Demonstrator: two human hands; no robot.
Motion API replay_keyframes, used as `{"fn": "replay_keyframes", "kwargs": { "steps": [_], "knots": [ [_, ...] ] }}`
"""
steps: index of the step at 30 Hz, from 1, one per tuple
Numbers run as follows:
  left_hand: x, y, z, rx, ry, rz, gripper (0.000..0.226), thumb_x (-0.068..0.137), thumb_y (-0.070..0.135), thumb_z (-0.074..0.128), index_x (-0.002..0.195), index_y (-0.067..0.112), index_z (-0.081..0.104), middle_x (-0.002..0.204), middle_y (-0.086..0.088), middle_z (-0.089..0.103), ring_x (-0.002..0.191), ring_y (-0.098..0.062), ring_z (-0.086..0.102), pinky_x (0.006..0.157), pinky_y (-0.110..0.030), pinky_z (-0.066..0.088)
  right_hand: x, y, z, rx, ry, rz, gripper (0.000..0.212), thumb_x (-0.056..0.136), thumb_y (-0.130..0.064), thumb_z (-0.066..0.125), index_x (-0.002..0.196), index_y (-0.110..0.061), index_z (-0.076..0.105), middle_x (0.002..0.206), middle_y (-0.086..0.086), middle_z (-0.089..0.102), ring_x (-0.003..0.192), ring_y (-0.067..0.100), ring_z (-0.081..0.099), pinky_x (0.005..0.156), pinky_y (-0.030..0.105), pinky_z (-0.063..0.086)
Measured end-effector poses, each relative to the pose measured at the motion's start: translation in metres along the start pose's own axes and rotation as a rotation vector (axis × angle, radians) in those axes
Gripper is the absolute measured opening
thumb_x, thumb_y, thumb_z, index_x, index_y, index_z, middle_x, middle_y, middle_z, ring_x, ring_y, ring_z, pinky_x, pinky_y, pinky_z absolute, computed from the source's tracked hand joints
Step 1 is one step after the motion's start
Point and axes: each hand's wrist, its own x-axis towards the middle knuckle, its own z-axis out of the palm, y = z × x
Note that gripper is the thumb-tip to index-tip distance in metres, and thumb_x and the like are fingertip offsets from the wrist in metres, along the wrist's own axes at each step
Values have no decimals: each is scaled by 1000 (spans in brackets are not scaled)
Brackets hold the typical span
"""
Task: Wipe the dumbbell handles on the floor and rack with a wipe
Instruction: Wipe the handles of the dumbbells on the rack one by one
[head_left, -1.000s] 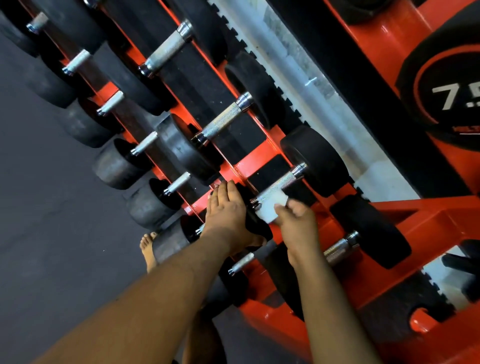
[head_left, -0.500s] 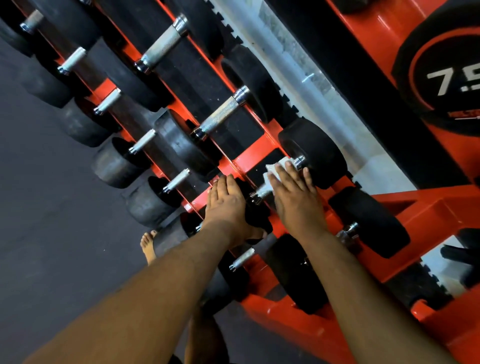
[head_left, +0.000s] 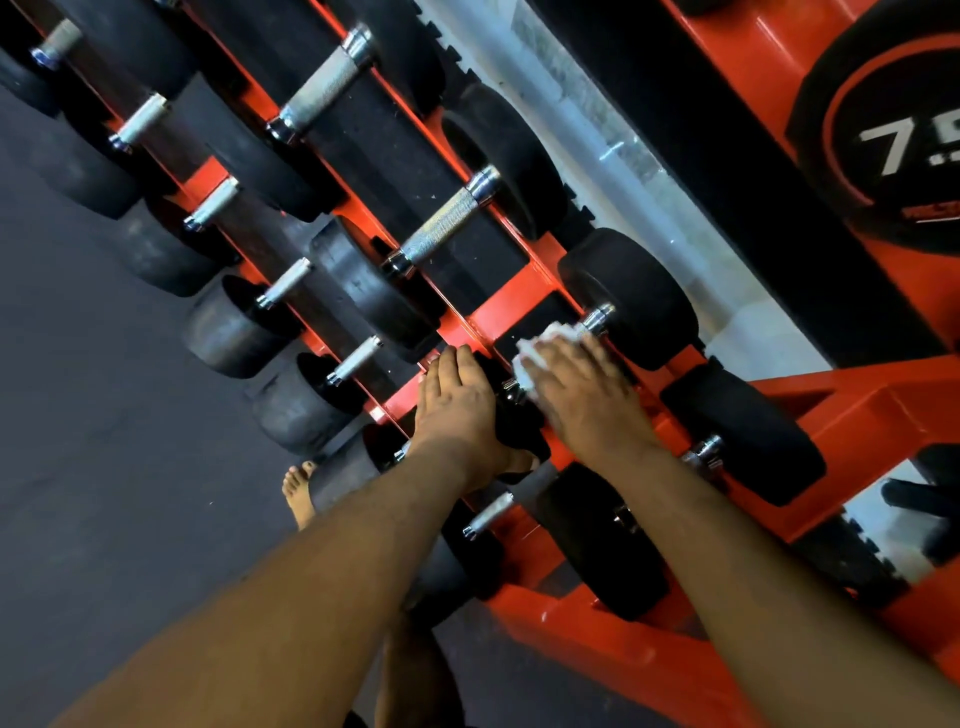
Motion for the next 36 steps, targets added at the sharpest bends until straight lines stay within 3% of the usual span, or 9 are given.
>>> {"fn": "replay_keyframes", "kwargs": {
  "steps": [3, 8, 12, 16, 20, 24, 28, 33, 36],
  "knots": [
    [0, 0, -1, 1, -11, 3, 157, 56, 57, 93, 157, 1, -12, 168, -18, -10, 156, -32, -10, 125, -40, -4, 2, 8, -3, -27, 23, 208, 55, 104, -31, 48, 154, -12, 37, 162, 10, 32, 153, 27, 21, 125, 45, 15],
    [1, -1, -2, 6, -18, 16, 156, 57, 56, 93, 158, 4, -13, 168, -19, -11, 156, -32, -11, 125, -40, -5, -7, -5, 8, 14, 13, -88, 60, 91, -17, 65, 149, -18, 47, 158, 3, 42, 149, 24, 32, 123, 45, 21],
    [4, -3, -3, 8, -52, 16, 155, 60, 59, 91, 158, 8, -18, 167, -18, -16, 155, -32, -14, 127, -43, -4, 2, 1, -2, -54, 58, 197, 51, 100, -33, 56, 148, -17, 46, 151, 6, 47, 143, 27, 37, 121, 46, 24],
    [6, -4, -5, 11, -80, 24, 151, 64, 58, 89, 158, 10, -20, 167, -18, -18, 155, -31, -16, 127, -43, -5, -2, -11, 7, -93, 59, -3, 54, 94, -28, 63, 146, -17, 49, 148, 9, 49, 139, 30, 40, 121, 49, 19],
    [7, -5, -5, 14, -87, 30, 150, 65, 57, 89, 157, 10, -21, 167, -18, -19, 155, -32, -16, 127, -43, -4, 6, 9, 2, -44, 12, 153, 52, 102, -30, 53, 150, -14, 42, 163, 13, 29, 154, 31, 14, 126, 49, 10],
    [6, -6, -3, 27, -76, 32, 151, 65, 58, 88, 157, 9, -20, 167, -19, -17, 155, -32, -15, 127, -43, -4, 1, -2, 10, -5, -31, -95, 55, 97, -23, 58, 150, -16, 43, 160, 6, 37, 152, 27, 25, 125, 49, 11],
    [7, -6, -1, 26, -66, 28, 154, 62, 58, 90, 158, 10, -20, 167, -18, -17, 155, -31, -15, 127, -44, -3, 11, 12, 0, -27, 31, 164, 57, 96, -21, 62, 149, -14, 44, 157, 7, 41, 150, 27, 28, 125, 47, 14],
    [6, -6, 0, 15, -31, 32, 157, 57, 57, 93, 158, 9, -17, 167, -19, -13, 156, -31, -12, 127, -43, -3, 2, -9, 10, 24, -17, -118, 61, 88, -15, 66, 146, -15, 49, 153, 3, 47, 148, 25, 33, 123, 50, 13],
    [5, -6, 0, 13, -35, 35, 157, 57, 57, 92, 159, 9, -17, 167, -18, -14, 156, -32, -12, 127, -42, -3, 11, 10, 0, 11, 41, 157, 52, 98, -20, 61, 147, -12, 47, 154, 7, 46, 149, 27, 31, 124, 48, 15]
  ]
}}
